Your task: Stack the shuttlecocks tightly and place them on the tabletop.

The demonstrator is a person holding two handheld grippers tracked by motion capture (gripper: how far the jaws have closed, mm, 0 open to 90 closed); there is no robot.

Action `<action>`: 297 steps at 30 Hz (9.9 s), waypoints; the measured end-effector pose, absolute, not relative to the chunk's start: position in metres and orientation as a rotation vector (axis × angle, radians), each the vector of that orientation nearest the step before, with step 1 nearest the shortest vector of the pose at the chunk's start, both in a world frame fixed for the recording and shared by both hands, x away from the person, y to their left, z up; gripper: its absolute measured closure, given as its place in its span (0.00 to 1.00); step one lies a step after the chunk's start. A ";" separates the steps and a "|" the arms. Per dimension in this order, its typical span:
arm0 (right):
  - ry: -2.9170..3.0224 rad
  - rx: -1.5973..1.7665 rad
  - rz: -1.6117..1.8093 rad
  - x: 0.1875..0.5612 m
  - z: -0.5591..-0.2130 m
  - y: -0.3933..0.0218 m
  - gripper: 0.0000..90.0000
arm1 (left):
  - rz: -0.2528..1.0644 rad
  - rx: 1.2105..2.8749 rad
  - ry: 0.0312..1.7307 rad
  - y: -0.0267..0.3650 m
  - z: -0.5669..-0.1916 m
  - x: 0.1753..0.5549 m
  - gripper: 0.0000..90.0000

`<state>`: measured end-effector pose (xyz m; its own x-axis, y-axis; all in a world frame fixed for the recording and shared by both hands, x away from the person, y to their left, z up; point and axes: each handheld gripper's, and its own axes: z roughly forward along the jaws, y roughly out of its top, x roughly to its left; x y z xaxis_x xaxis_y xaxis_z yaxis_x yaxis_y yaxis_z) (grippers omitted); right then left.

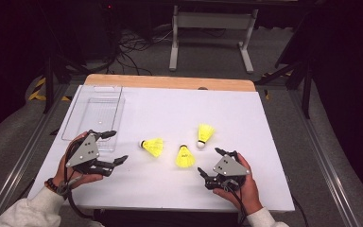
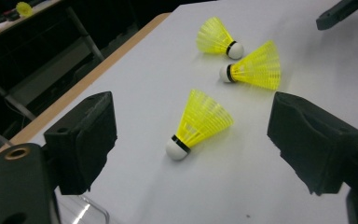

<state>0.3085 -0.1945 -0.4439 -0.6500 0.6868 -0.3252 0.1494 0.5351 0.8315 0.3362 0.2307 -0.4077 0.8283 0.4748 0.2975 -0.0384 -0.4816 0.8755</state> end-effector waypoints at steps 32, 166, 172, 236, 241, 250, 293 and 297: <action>2.310 0.705 1.082 0.313 -0.458 -0.143 0.42 | 0.598 1.894 0.466 0.278 -0.443 0.305 0.08; 2.458 0.599 1.124 0.388 -0.463 -0.078 1.00 | 0.505 1.983 0.457 0.275 -0.452 0.313 0.09; 2.442 0.584 1.146 0.388 -0.457 -0.076 1.00 | 0.506 1.987 0.458 0.275 -0.452 0.313 0.09; 2.347 0.601 1.115 0.388 -0.426 -0.115 0.38 | 0.491 1.998 0.448 0.273 -0.453 0.313 0.09; 2.302 0.620 1.068 0.388 -0.416 -0.143 0.29 | 0.489 2.002 0.446 0.272 -0.453 0.313 0.09; 2.211 0.700 1.000 0.391 -0.411 -0.173 0.19 | 0.493 2.014 0.439 0.271 -0.453 0.313 0.09; 2.352 0.843 1.045 0.454 -0.433 -0.214 0.22 | 0.538 2.055 0.470 0.272 -0.459 0.309 0.09; 2.407 0.853 1.067 0.459 -0.439 -0.214 0.28 | 0.534 2.058 0.474 0.273 -0.459 0.310 0.09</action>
